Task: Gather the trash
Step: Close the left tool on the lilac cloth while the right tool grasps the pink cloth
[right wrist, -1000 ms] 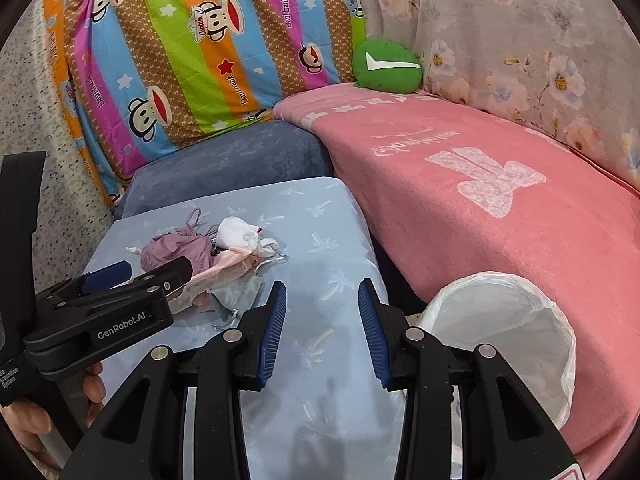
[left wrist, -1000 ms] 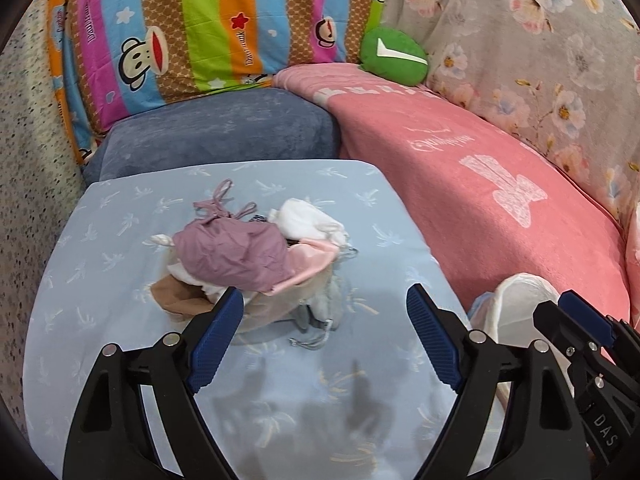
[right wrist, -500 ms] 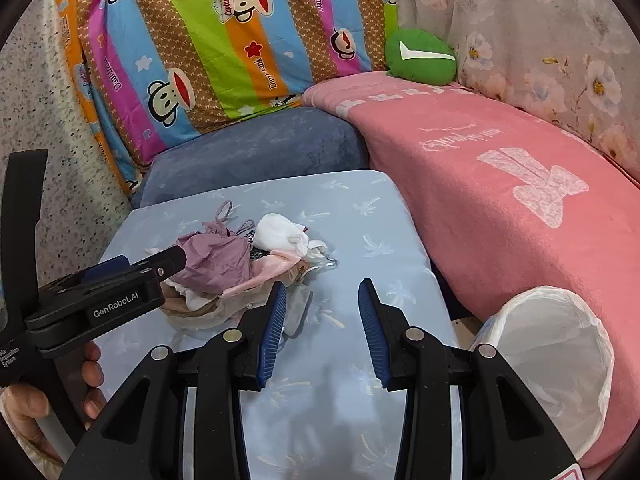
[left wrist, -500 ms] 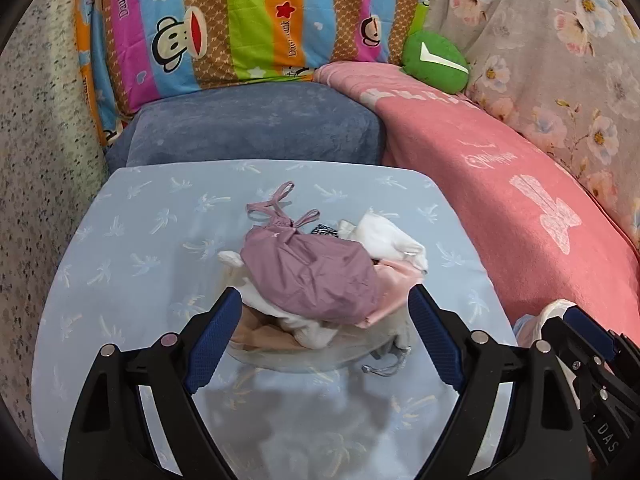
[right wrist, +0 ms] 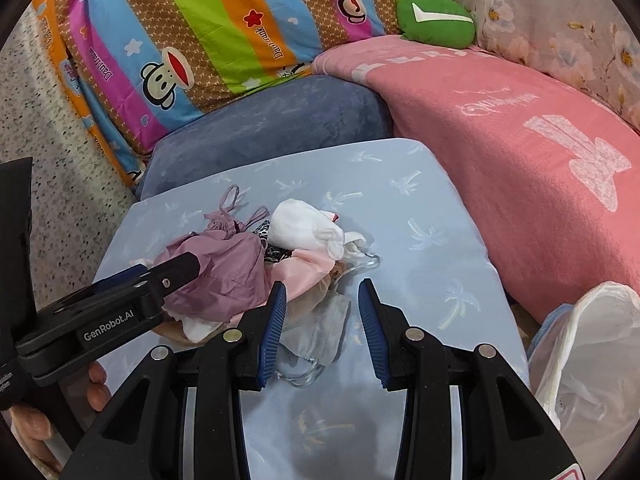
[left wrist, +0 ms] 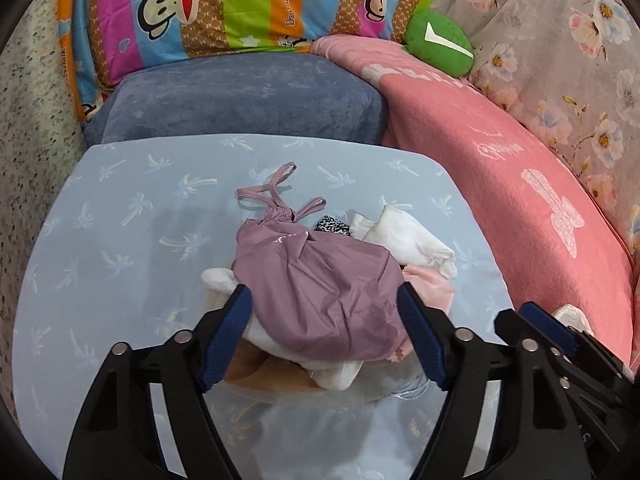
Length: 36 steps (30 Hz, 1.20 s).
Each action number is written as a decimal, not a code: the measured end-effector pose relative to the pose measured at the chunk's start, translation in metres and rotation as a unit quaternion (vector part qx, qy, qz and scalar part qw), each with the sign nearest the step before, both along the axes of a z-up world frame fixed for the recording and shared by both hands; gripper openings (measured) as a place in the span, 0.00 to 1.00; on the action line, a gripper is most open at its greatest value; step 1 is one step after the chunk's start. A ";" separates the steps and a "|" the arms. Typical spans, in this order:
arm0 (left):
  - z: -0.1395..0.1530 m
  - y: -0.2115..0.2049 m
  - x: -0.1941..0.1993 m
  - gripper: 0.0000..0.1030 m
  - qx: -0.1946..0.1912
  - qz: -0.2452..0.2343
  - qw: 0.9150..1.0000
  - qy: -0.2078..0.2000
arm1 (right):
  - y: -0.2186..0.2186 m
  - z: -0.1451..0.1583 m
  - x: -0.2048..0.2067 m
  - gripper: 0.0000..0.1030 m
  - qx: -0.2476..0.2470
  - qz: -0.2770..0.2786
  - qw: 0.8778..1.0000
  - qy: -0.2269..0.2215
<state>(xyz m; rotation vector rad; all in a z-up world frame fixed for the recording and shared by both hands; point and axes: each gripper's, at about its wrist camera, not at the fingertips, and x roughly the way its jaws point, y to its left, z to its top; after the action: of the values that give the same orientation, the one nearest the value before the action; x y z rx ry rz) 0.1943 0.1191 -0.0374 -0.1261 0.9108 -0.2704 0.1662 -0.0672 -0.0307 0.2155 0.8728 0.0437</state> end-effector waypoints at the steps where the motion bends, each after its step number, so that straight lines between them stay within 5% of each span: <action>1: -0.002 0.000 0.002 0.62 -0.001 -0.003 1.000 0.003 | 0.001 -0.003 0.004 0.37 0.004 0.001 1.000 0.004; 8: -0.011 0.001 0.008 0.18 -0.019 -0.017 0.999 0.025 | 0.012 -0.025 0.024 0.37 0.017 0.014 0.999 0.028; 11: -0.011 0.003 0.007 0.10 -0.022 -0.020 0.999 0.023 | 0.017 -0.034 0.028 0.30 0.022 0.024 0.999 0.037; 16: -0.001 0.005 0.003 0.06 -0.023 -0.020 0.999 0.012 | 0.025 -0.038 0.029 0.04 0.029 0.042 0.998 0.041; 36: 0.088 -0.016 -0.039 0.04 -0.034 -0.049 0.994 -0.088 | -0.002 0.074 -0.040 0.02 0.028 0.027 0.996 -0.077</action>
<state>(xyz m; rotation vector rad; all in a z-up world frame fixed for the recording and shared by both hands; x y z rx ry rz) 0.1552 0.1033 0.0507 -0.1174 0.7339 -0.3983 0.1260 -0.0689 0.0432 0.2383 0.7243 0.1328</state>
